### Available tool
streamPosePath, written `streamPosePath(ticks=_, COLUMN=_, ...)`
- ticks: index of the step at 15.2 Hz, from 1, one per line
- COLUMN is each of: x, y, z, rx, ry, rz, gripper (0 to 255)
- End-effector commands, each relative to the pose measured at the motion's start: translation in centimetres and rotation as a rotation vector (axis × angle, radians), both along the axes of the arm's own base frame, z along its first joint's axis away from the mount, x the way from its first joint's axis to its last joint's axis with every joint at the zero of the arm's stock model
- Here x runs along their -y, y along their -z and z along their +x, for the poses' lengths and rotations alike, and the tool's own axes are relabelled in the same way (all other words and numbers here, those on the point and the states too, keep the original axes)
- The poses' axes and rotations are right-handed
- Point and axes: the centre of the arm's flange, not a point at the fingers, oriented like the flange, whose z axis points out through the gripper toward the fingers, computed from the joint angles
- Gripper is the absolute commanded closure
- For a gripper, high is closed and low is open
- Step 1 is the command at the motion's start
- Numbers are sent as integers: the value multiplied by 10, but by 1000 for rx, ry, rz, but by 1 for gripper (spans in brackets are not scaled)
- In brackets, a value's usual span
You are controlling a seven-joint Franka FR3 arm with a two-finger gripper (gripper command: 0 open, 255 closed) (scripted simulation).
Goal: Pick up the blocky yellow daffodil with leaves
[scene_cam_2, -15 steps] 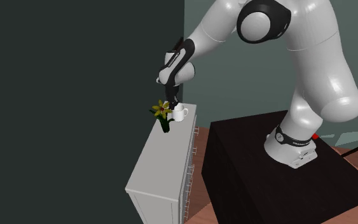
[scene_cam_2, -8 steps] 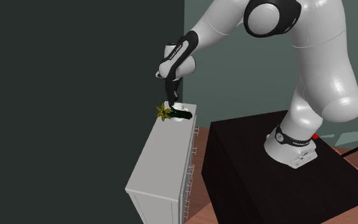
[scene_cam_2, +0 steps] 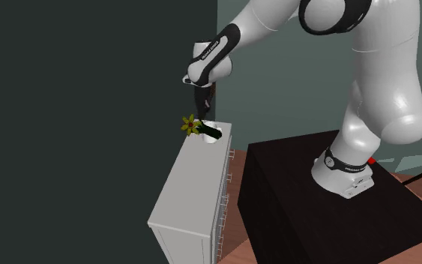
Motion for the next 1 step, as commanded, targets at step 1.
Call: streamPosePath(ticks=1, x=1, y=-3, z=0, rx=0, ry=0, rz=0, gripper=255)
